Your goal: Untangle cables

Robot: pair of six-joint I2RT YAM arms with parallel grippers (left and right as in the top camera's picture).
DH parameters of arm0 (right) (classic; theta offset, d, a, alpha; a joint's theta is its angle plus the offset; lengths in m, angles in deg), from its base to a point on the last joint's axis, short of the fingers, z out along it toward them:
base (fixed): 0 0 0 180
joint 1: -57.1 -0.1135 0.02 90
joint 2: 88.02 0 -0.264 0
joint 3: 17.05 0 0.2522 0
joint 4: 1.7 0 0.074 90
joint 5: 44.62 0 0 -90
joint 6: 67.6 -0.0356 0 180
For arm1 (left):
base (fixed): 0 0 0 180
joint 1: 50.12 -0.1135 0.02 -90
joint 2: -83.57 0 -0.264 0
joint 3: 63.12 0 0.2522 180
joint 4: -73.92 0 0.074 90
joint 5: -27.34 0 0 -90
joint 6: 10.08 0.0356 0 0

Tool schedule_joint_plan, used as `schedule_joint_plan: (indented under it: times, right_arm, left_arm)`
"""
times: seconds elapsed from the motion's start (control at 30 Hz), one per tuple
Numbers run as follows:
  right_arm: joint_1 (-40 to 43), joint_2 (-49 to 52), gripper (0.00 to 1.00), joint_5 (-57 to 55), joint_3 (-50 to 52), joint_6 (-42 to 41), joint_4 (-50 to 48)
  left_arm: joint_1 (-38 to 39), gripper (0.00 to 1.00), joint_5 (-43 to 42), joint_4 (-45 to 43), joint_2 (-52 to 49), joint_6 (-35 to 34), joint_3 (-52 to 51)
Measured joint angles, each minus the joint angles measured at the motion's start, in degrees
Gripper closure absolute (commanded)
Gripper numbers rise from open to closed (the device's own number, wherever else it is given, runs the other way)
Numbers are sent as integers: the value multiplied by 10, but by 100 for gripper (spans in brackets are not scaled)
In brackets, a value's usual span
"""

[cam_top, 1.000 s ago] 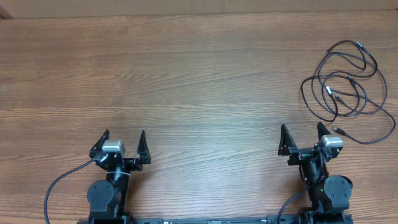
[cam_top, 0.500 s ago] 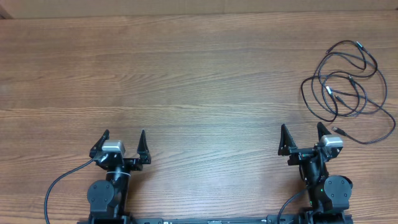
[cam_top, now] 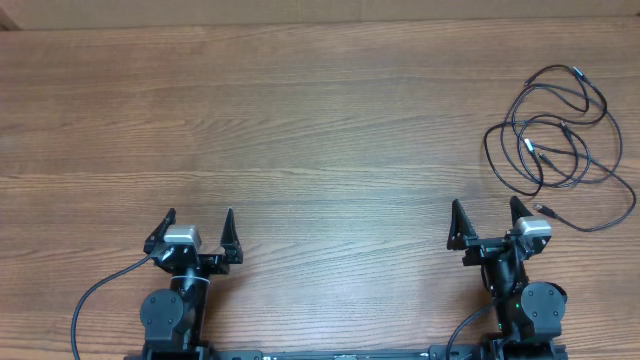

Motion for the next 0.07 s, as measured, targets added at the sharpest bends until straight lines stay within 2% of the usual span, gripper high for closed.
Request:
schedule_joint_plan:
  times: [0.07]
  right_arm:
    - [0,0,0,0,0,0,0]
  left_arm:
    - [0,0,0,0,0,0,0]
